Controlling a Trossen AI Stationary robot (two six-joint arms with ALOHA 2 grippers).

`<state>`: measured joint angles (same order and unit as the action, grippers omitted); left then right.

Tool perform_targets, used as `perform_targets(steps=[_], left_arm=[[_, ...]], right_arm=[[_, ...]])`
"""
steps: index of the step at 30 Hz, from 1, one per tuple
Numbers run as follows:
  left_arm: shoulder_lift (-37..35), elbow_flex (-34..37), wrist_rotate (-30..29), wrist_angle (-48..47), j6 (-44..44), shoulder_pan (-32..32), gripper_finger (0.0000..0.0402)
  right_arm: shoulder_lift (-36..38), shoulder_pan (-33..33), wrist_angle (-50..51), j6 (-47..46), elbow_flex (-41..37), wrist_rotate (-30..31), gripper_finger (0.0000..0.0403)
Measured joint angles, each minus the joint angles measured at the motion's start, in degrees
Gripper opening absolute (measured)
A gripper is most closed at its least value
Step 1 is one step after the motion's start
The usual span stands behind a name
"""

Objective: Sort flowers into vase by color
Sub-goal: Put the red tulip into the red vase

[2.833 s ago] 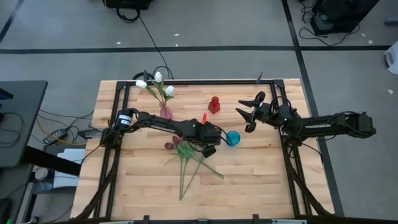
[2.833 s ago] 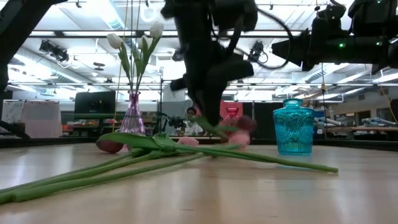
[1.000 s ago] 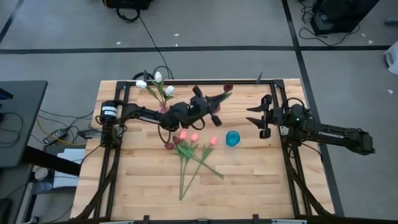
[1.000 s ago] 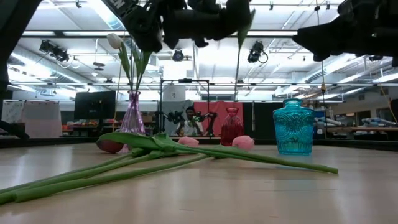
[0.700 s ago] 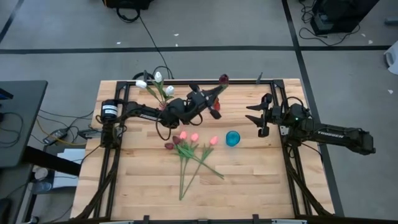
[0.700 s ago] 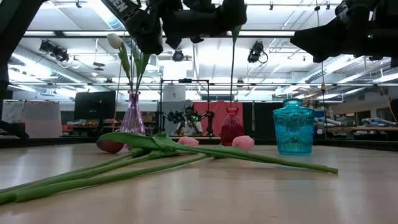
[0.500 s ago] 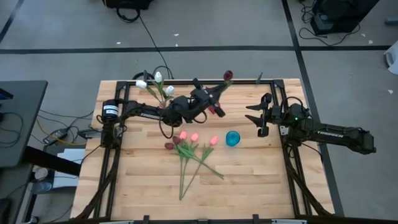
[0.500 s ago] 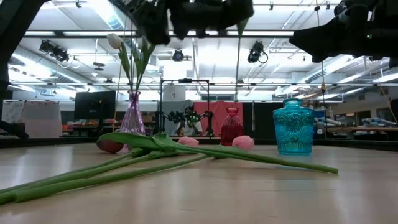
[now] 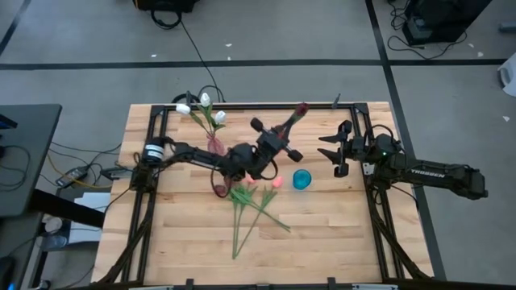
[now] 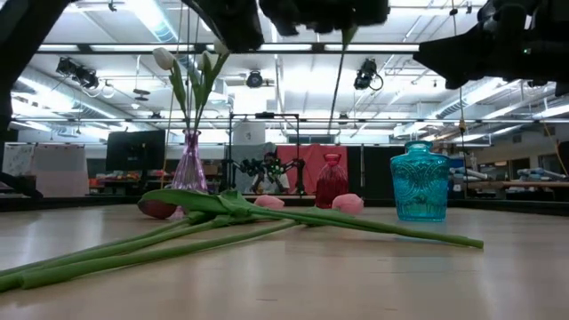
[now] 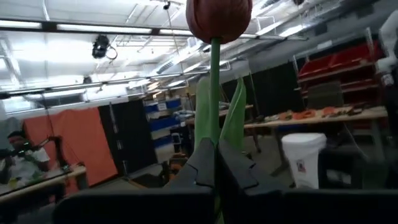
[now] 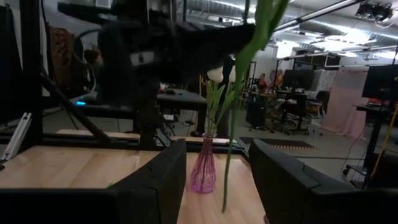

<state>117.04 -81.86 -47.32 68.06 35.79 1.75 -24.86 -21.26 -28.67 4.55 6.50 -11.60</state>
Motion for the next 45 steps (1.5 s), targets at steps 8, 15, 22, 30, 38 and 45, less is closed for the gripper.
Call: perform_targets(steps=[8,15,22,30,38,45], left_arm=[[2.77,-1.49,1.16,5.94,-2.58,-4.13,0.0007],[3.22,-1.52,5.64,6.96,-9.05,-7.84,0.0008],[4.67,-1.49,6.26,6.02,-9.02,-8.85,0.0009],[4.83,-1.49,4.53,0.25,-11.48,-9.39,0.0010],[4.83,-1.49,0.23,-10.50,-18.63,-10.54,0.0010],[4.83,-1.49,-11.93,-11.05,-19.76,-9.48,0.0037]], right_arm=[[-0.15,0.02,-0.04,-0.51,0.00,-0.02,0.0187],[-0.15,0.02,-0.04,-0.09,0.00,-0.02,0.0187],[-0.22,0.02,-0.07,-0.05,0.00,-0.02,0.0187],[-0.26,0.02,-0.44,0.01,0.00,-0.02,0.0187],[-0.26,0.02,-0.46,-0.03,0.00,-0.02,0.0187],[-0.26,0.02,-0.90,-0.08,0.00,-0.02,0.0187]])
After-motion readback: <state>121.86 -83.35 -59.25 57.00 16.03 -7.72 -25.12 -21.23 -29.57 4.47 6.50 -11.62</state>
